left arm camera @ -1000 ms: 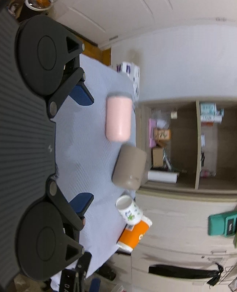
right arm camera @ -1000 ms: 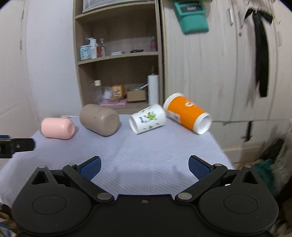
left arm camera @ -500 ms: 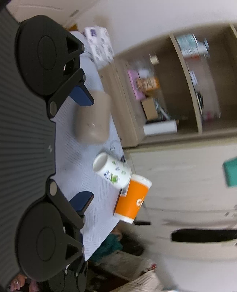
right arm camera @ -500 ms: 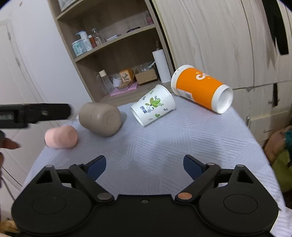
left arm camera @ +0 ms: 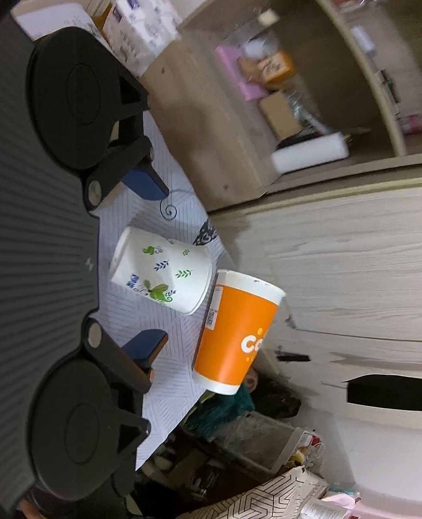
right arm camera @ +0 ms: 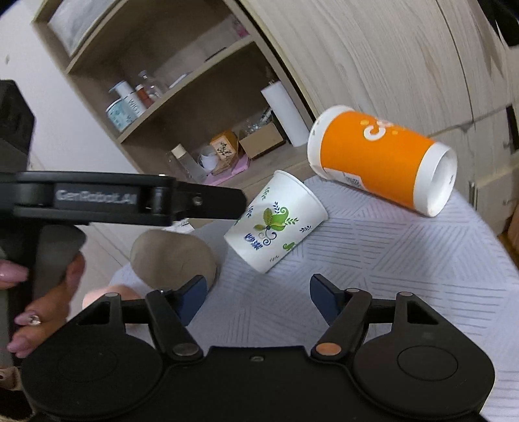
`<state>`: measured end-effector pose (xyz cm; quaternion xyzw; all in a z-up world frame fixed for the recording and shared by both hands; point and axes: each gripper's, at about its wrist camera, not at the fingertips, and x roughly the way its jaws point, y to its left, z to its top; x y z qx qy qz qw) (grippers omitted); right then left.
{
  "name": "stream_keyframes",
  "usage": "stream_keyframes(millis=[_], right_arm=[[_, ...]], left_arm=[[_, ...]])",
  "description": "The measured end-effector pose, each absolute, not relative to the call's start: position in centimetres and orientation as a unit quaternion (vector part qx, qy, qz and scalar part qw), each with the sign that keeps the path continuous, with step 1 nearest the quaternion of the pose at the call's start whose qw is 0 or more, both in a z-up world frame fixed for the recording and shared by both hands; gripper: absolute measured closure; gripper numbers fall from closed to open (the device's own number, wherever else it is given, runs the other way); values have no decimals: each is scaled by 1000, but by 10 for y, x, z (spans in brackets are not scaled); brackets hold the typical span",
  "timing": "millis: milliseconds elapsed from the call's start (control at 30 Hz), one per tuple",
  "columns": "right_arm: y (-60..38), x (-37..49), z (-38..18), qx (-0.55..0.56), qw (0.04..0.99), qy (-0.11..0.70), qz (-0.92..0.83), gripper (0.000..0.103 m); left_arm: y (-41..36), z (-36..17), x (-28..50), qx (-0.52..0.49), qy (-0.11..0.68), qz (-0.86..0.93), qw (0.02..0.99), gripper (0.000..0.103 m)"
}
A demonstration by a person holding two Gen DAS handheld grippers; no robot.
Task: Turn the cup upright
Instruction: 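Move the right gripper to the white leaf-print cup and grasp its body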
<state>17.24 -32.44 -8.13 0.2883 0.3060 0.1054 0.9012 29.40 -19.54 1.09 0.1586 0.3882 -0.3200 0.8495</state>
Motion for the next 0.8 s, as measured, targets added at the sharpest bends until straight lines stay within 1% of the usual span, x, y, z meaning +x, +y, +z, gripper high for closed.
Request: stream_keyframes(millis=[67, 133, 267, 433, 500, 533, 567, 600, 700, 733, 800], right_arm=[[-324, 180, -86, 300, 897, 308, 102, 27], [-324, 188, -90, 314, 893, 307, 99, 27], [-324, 199, -98, 339, 885, 305, 95, 27], [-320, 207, -108, 368, 876, 300, 88, 26], [-319, 208, -108, 370, 877, 297, 81, 26], [-320, 209, -108, 372, 877, 294, 79, 26], [-321, 210, -108, 374, 877, 292, 77, 26], [-321, 212, -107, 375, 877, 291, 75, 26], [-320, 215, -107, 370, 880, 290, 73, 26], [-320, 215, -107, 370, 880, 289, 73, 28], [-321, 214, -109, 380, 877, 283, 80, 38]], left_arm=[[-201, 2, 307, 166, 397, -322, 843, 23], [-204, -7, 320, 163, 410, -318, 839, 24], [-199, -20, 336, 134, 425, -323, 835, 24], [-204, -26, 341, 138, 435, -334, 824, 25], [-207, -25, 339, 146, 432, -341, 822, 30], [-208, -26, 338, 148, 435, -344, 819, 34], [-209, -26, 338, 147, 441, -347, 814, 41], [-210, -27, 338, 143, 449, -351, 809, 43], [-211, -26, 338, 140, 455, -346, 809, 44], [-211, -26, 338, 136, 457, -345, 809, 44], [-209, -26, 341, 124, 465, -340, 808, 44]])
